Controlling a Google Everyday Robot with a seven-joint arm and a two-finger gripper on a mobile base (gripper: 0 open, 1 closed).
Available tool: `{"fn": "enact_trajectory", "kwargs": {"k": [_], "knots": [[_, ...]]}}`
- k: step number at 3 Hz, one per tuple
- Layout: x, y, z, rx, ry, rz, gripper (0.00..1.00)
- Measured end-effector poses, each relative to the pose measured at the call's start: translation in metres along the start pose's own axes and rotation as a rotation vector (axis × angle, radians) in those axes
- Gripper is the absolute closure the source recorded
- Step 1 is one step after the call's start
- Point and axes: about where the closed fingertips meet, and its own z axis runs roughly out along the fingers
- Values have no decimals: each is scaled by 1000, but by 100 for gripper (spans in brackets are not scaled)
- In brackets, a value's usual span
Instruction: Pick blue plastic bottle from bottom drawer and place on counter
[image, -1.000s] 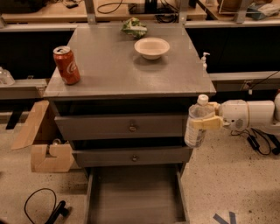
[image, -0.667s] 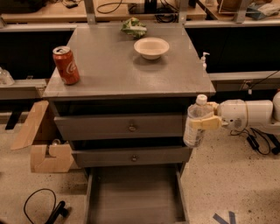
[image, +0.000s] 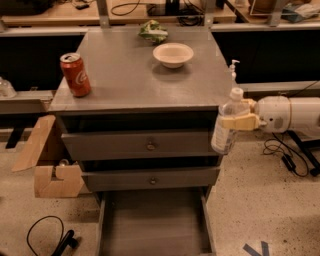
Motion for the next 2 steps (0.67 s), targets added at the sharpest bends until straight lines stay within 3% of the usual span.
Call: {"fn": "enact_trajectory", "kwargs": {"k": [2], "knots": [[-145,-35,-26,154,-42,-64,100]]}}
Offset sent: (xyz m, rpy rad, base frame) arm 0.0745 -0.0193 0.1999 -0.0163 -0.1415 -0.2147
